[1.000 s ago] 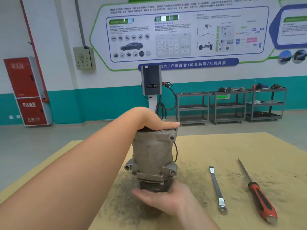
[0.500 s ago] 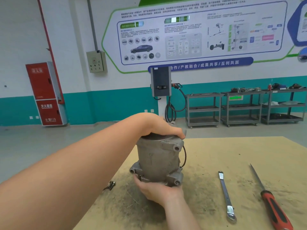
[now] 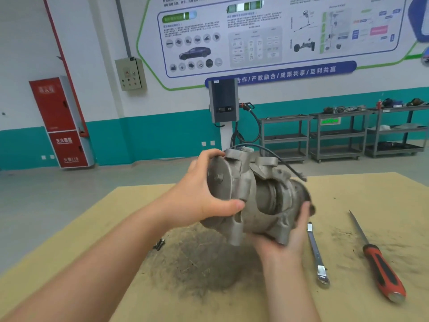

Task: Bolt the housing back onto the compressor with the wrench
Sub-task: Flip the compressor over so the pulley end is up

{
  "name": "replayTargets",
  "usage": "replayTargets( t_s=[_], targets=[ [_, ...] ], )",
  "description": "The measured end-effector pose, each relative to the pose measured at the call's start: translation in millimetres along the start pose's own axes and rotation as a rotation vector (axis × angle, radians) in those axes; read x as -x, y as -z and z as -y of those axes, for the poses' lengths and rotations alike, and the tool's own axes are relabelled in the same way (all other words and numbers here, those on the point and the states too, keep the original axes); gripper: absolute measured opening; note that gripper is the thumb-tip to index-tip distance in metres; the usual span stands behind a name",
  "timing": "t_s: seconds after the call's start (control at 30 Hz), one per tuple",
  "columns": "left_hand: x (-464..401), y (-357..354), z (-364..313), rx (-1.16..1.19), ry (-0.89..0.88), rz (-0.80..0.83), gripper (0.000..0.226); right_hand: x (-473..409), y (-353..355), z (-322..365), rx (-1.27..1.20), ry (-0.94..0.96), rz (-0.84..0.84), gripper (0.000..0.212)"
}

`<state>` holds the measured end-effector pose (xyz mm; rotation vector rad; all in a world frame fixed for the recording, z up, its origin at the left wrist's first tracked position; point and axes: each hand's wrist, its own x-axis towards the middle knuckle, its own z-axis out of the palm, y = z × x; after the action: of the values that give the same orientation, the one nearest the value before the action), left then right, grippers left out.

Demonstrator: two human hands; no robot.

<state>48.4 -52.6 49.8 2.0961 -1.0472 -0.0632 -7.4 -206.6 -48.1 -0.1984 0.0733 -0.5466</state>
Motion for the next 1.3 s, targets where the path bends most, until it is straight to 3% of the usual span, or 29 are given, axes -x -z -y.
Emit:
replayTargets(
  t_s=[0.13,0.23,0.4,0.57,0.67,0.77,0.83,0.9,0.97,1.03,1.1,1.17,1.3],
  targets=[
    [5.7,-40.7,37.5,0.181,-0.050,0.035,0.116,-9.6,17.3,38.8,0.151,0.287,0.019,0.038],
    [2.9,-67.7,60.1,0.228,-0.051,0.074,0.129,-8.7,19.6,58.7,0.260,0.421,0.127,0.033],
    [-3.0,-88.5,90.9,0.255,-0.103,0.093,0.132,-7.2,23.6,63.9,0.506,0.448,0.010,0.069],
    [3.8,-107.0,126.5,-0.024,-0.046,0.136,0.123,-8.4,12.8,51.9,0.742,0.595,-0.008,0.066],
    [6.4,-103.0,137.5,-0.165,0.072,0.190,0.123,-6.2,7.1,42.2,0.906,0.639,-0.003,0.077],
    [11.3,-75.7,146.9,-0.488,0.243,0.212,0.124,-4.3,-4.1,24.1,1.059,0.638,0.031,0.095],
    [17.4,-50.8,152.3,-0.648,0.439,0.122,0.109,-2.2,-14.0,5.1,1.211,0.605,-0.009,0.096],
    [23.3,-30.8,152.0,-0.458,0.517,-0.079,0.073,-2.3,-26.2,-17.4,1.409,0.637,-0.107,0.100],
    [33.4,-23.8,146.0,-0.098,0.399,-0.249,0.058,-5.2,-39.6,-40.6,1.647,0.741,-0.221,0.102],
    [39.8,-28.0,127.0,0.218,0.318,-0.221,0.087,-9.3,-52.4,-62.6,1.828,0.793,-0.337,0.107],
    [42.5,-49.9,118.0,0.322,0.211,-0.055,0.115,-11.4,-58.4,-80.7,1.958,0.786,-0.438,0.112],
    [35.4,-74.2,118.1,0.365,0.068,0.012,0.121,-8.9,-54.6,-92.6,2.063,0.827,-0.473,0.110],
    [25.3,-100.4,113.8,0.261,0.038,-0.124,0.111,8.0,-34.9,-84.6,2.069,0.958,-0.393,0.099]
  ],
)
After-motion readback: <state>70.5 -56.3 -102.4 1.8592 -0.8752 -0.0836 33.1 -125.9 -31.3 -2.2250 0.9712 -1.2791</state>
